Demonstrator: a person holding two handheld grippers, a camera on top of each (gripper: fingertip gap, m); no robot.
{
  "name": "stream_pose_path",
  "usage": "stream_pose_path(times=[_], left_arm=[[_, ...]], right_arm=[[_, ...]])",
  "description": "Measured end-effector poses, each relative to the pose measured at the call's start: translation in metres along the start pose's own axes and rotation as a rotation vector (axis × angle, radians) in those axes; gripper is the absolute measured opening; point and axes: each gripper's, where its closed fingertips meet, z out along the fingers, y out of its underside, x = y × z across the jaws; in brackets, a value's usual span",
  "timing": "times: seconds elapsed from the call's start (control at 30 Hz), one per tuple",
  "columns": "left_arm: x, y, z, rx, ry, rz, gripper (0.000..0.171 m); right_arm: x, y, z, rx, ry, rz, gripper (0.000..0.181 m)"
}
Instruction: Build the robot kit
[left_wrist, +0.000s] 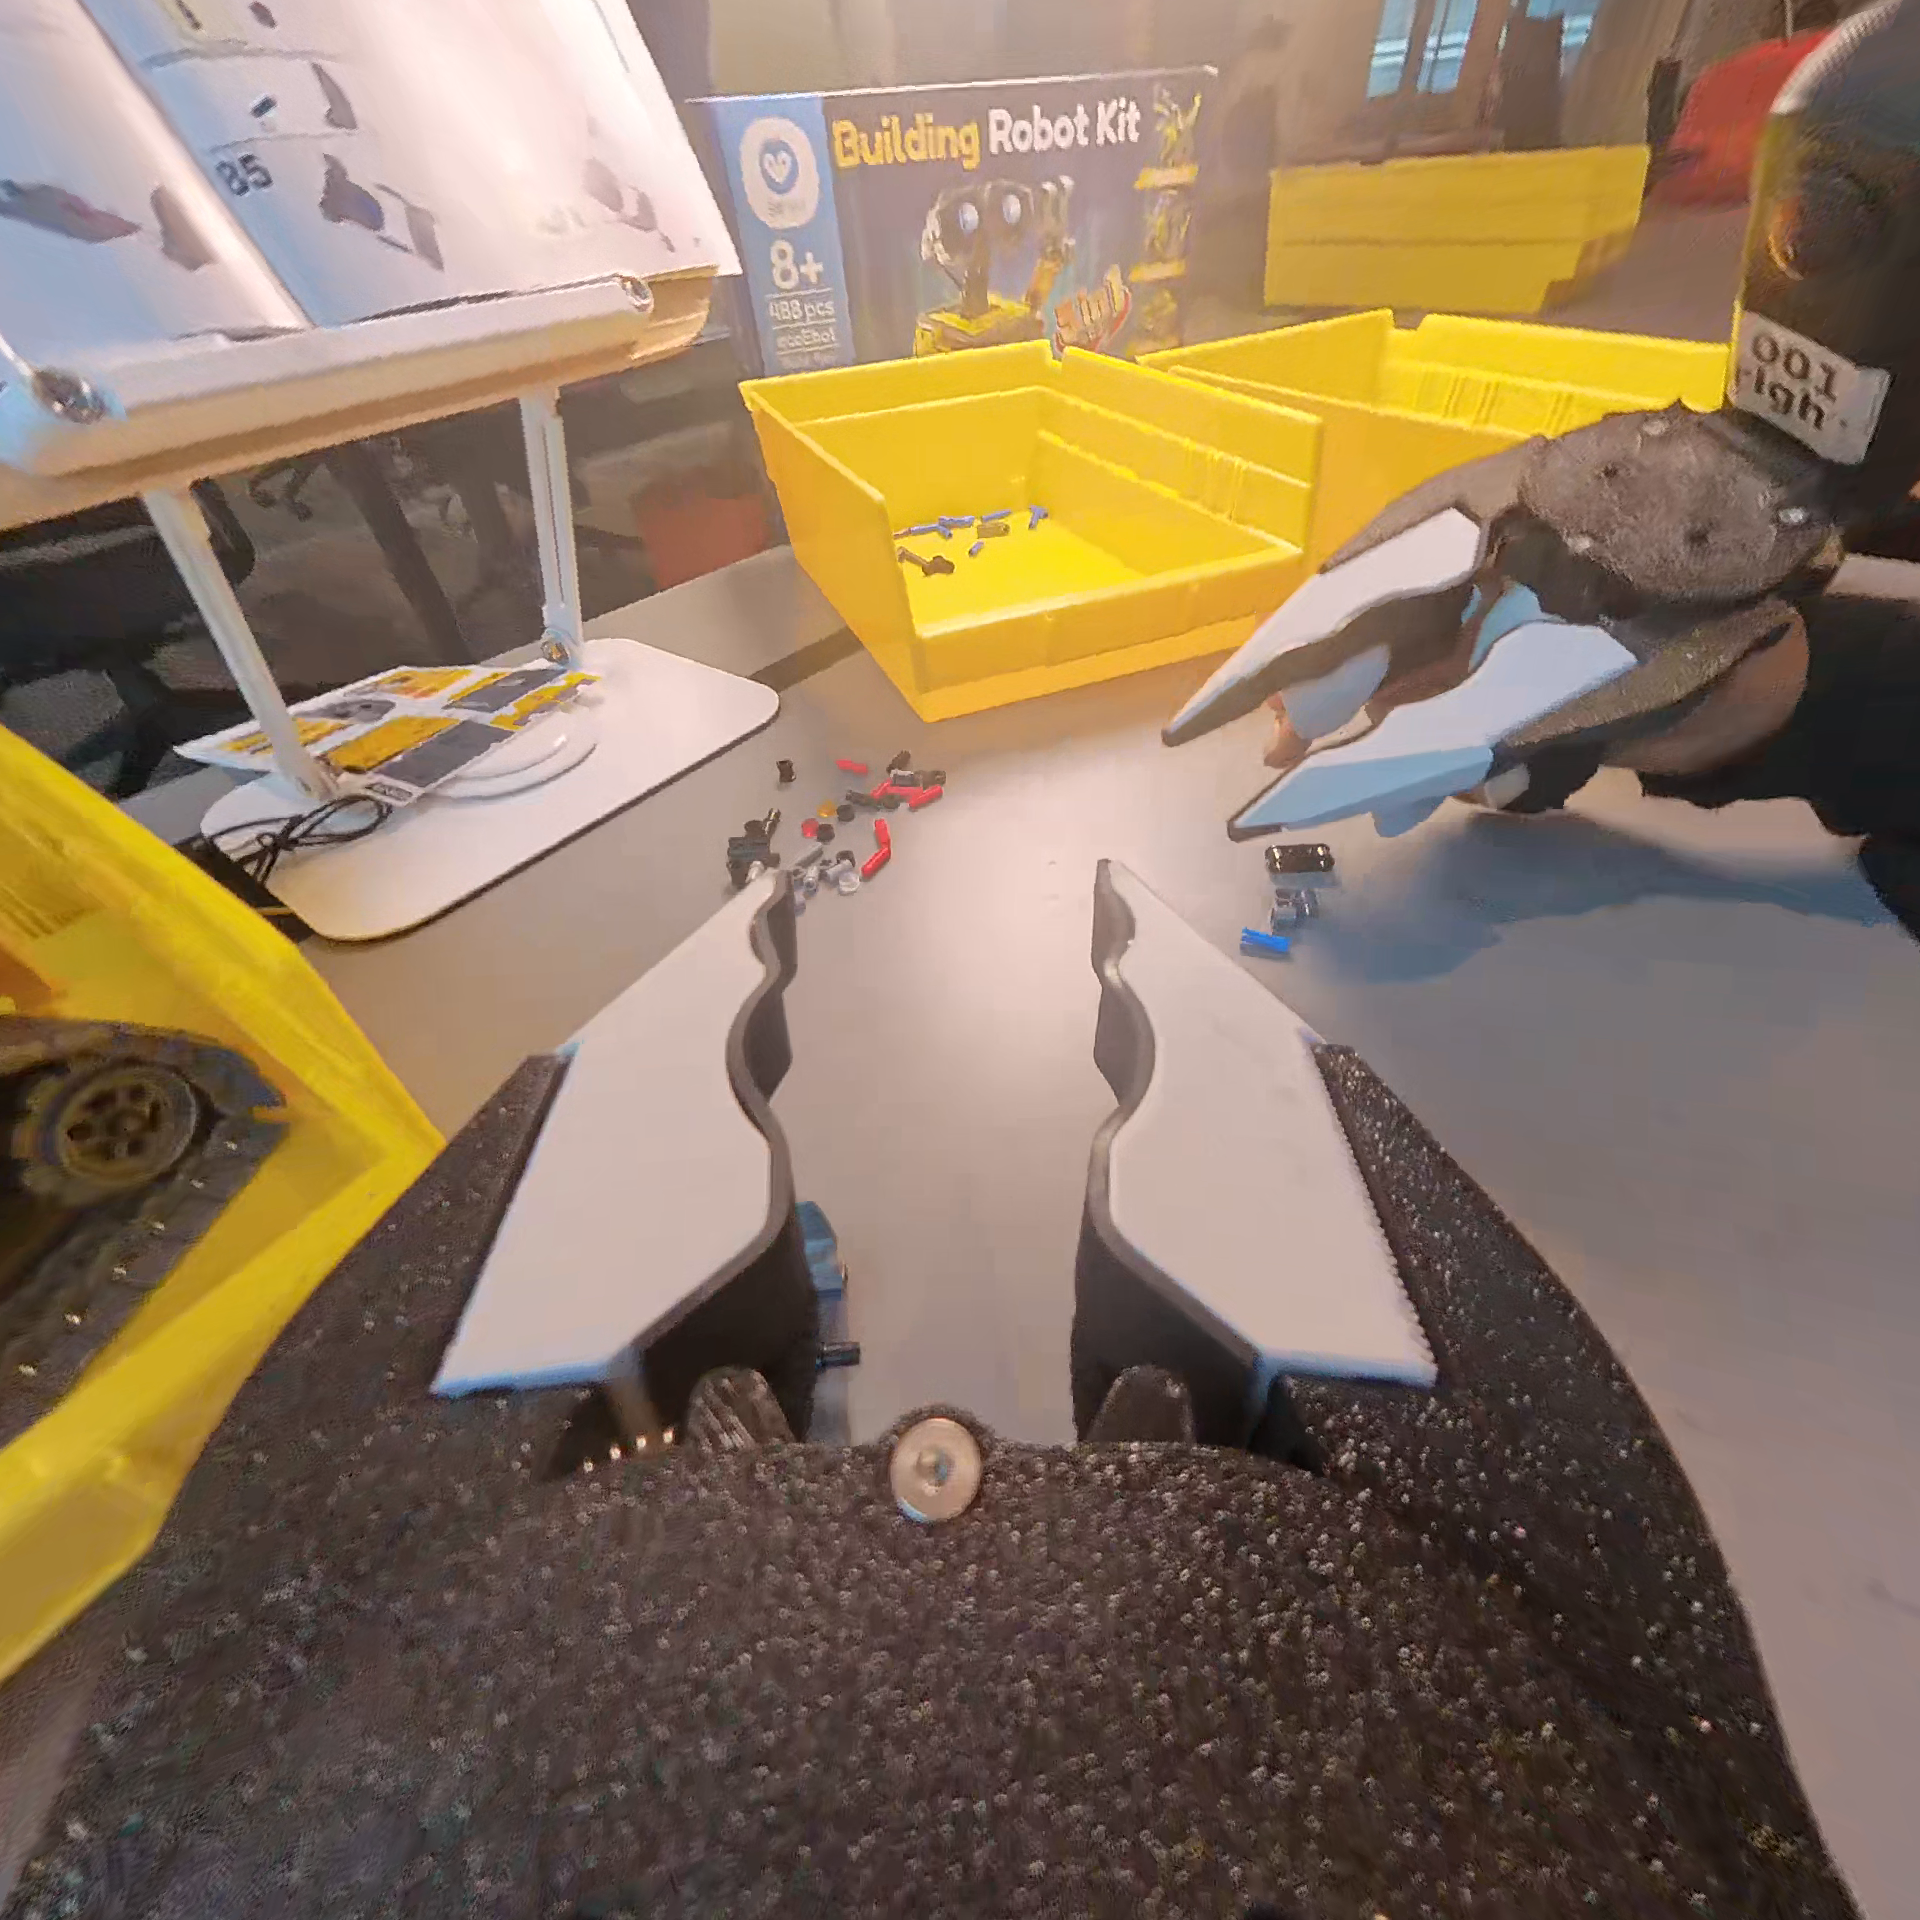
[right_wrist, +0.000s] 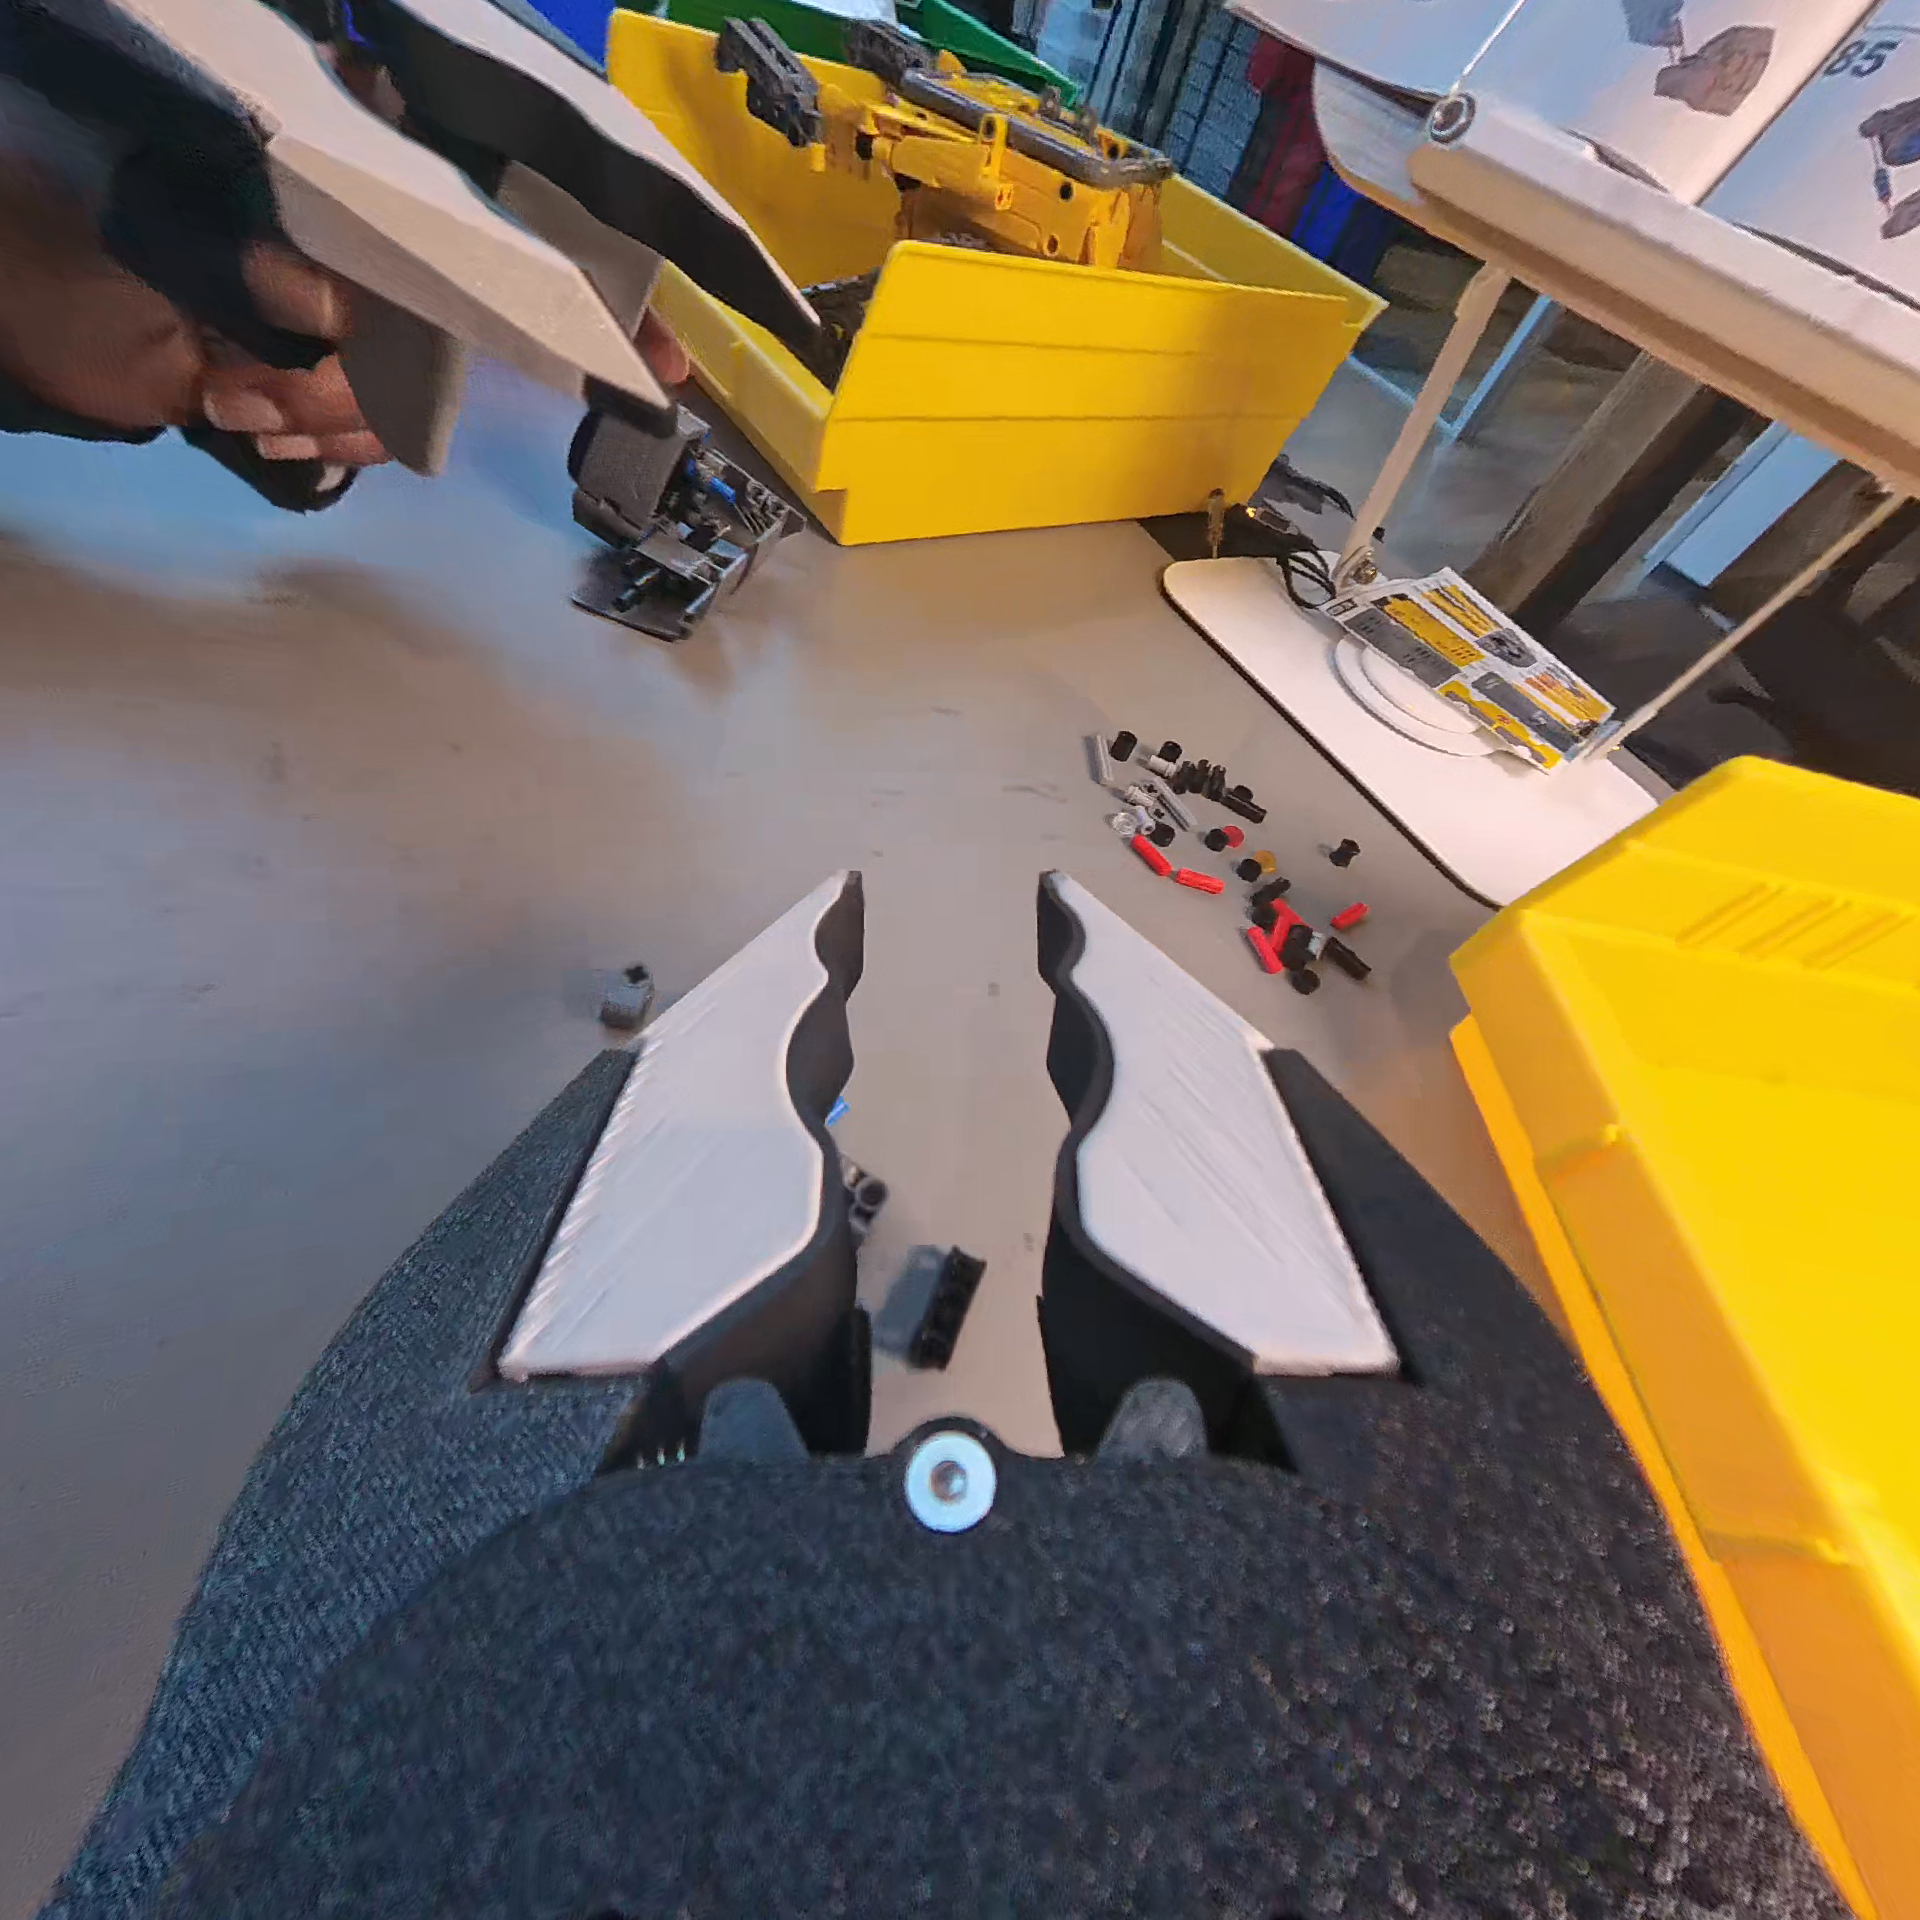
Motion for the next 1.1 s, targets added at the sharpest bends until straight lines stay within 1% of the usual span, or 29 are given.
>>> stream_pose_path(times=[0.07, 0.13, 0.37, 0.5, 0.67, 0.83, 0.93, 1.1], left_arm=[[-0.003, 0.000, -0.001, 0.008, -0.001, -0.041, 0.055], [-0.006, 0.001, -0.002, 0.014, -0.011, -0.050, 0.054], [-0.007, 0.001, -0.005, 0.031, 0.013, -0.105, 0.053], [-0.003, -0.001, -0.004, 0.026, 0.011, -0.078, 0.053], [-0.001, 0.002, -0.001, 0.009, 0.011, -0.060, 0.053], [-0.001, 0.003, -0.001, 0.005, 0.014, -0.057, 0.053], [-0.001, 0.004, 0.000, -0.001, 0.018, -0.056, 0.053], [-0.001, 0.004, -0.001, 0.003, 0.023, -0.060, 0.053]], right_arm=[[-0.002, -0.002, 0.001, -0.002, -0.001, -0.009, 0.034], [-0.004, -0.004, 0.002, 0.010, -0.017, 0.027, 0.038], [0.006, -0.005, -0.003, 0.055, -0.007, 0.092, 0.037], [0.012, -0.006, -0.008, 0.055, 0.023, 0.081, 0.036], [0.021, -0.008, -0.014, 0.071, 0.027, 0.136, 0.035], [0.022, 0.009, -0.017, -0.035, -0.003, 0.115, 0.034], [0.011, 0.028, -0.021, -0.152, -0.103, 0.115, 0.034], [-0.002, 0.061, -0.036, -0.338, -0.214, 0.110, 0.032]])
